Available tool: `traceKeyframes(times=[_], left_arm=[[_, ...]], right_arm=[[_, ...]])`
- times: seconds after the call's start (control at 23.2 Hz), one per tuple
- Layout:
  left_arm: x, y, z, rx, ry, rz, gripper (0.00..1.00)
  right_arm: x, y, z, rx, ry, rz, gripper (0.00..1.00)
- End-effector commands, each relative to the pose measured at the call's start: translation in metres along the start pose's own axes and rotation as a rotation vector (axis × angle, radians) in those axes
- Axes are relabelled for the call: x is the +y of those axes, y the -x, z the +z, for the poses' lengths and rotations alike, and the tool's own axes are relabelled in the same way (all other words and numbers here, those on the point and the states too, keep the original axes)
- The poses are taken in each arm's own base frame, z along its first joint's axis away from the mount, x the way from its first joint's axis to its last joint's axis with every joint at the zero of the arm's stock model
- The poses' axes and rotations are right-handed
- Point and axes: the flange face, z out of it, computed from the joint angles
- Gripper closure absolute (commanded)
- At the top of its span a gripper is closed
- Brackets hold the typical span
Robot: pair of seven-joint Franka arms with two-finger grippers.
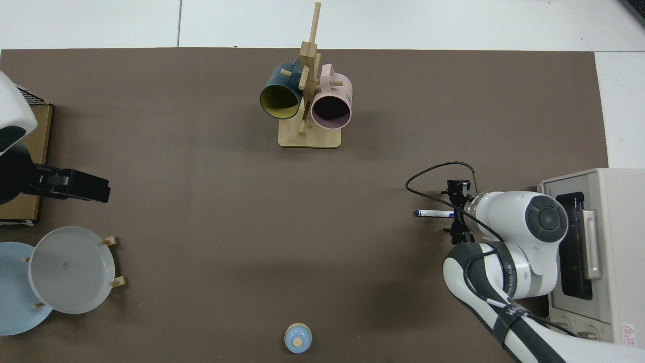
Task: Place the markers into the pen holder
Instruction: 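Close the right gripper around the marker body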
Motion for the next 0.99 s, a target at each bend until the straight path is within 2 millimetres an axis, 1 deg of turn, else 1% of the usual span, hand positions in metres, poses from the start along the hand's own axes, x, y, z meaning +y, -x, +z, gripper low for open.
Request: traceKeyframes(times=[0.0,0.09,0.17,0.43,0.52,0.65,0.69,0.78,0.9,0.95], left_arm=[[-0.002,0.009,0.0,-0.001,-0.001,-0.005,0.0],[-0.002,0.009,0.0,-0.001,-0.001,-0.005,0.0],[-0.001,0.009,0.0,-0.001,-0.002,-0.003,0.0],[-0.001,0.009,0.0,-0.001,-0.002,-0.005,0.0],[-0.001,0.009,0.0,-0.001,-0.002,-0.005,0.0],[0.0,0.009,0.001,-0.004,-0.001,-0.003,0.0],[0.001,0.009,0.001,-0.004,-0.002,-0.003,0.0],[0.002,0.009,0.001,-0.004,-0.002,-0.002,0.0],[0.003,0.009,0.002,-0.005,-0.002,-0.007,0.0],[0.005,0.009,0.002,-0.006,-0.002,-0.004,0.0]], right_arm=[[0.001,0.002,0.005,-0.007,-0.016,0.035,0.07],[0.001,0.002,0.005,-0.007,-0.016,0.035,0.09],[0.003,0.001,0.006,-0.006,-0.012,0.039,0.15],[0.003,-0.002,0.005,-0.005,-0.011,0.044,0.18],[0.007,-0.007,0.007,-0.003,-0.004,0.043,0.18],[0.008,-0.007,0.007,-0.003,-0.002,0.041,0.19],[0.01,-0.006,0.007,-0.003,-0.001,0.041,0.22],[0.012,-0.003,0.009,-0.003,0.003,0.039,0.24],[0.012,-0.003,0.008,-0.003,0.004,0.044,0.29],[0.012,-0.006,0.008,-0.003,0.005,0.049,0.3]])
